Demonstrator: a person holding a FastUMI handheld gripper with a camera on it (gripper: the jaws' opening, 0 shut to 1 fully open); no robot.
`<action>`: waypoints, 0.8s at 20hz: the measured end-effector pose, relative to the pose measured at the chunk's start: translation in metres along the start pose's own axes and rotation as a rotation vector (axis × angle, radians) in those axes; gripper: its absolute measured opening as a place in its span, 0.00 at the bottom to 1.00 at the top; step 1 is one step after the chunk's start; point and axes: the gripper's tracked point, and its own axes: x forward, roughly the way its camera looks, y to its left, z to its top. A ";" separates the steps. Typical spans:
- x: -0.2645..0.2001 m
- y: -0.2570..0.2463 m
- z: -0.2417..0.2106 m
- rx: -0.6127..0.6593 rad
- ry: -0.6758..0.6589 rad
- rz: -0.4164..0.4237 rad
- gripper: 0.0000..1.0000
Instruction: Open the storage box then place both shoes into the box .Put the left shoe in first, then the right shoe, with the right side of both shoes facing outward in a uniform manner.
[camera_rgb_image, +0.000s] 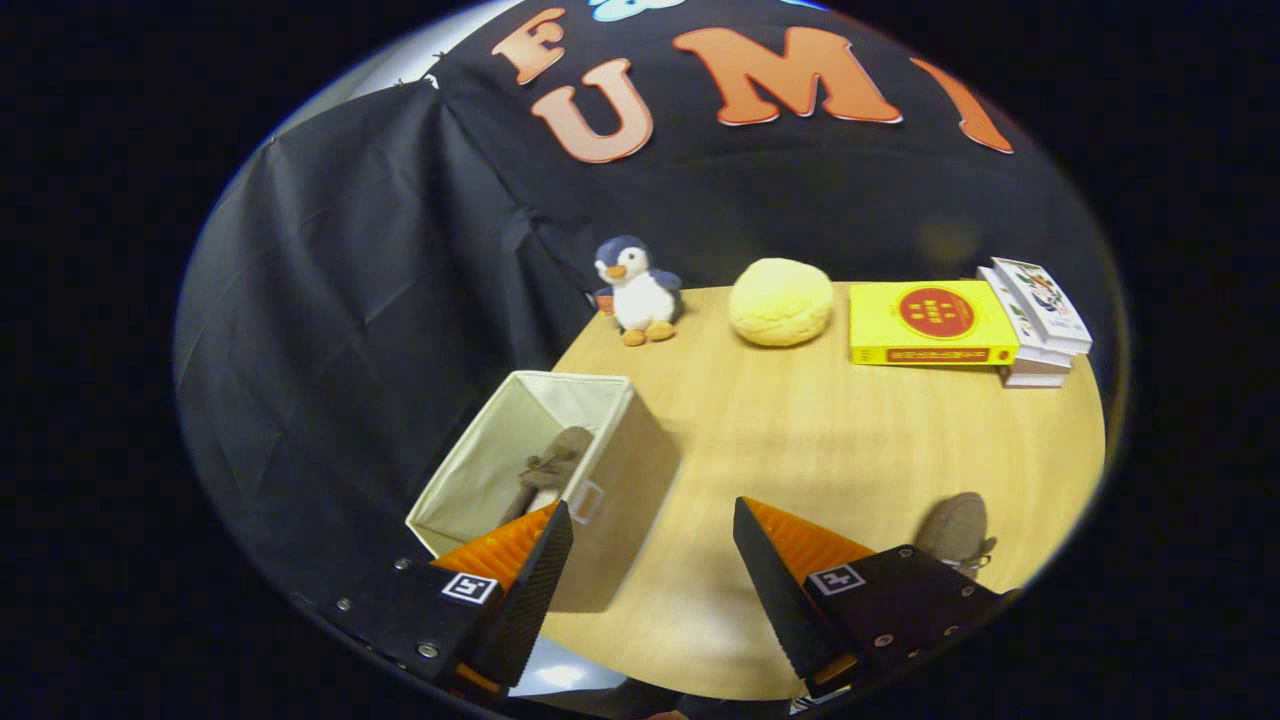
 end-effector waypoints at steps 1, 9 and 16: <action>-0.009 -0.018 -0.004 -0.001 -0.001 -0.030 0.97; -0.055 -0.149 -0.074 0.034 0.038 -0.267 0.98; -0.066 -0.218 -0.120 0.018 0.105 -0.363 0.94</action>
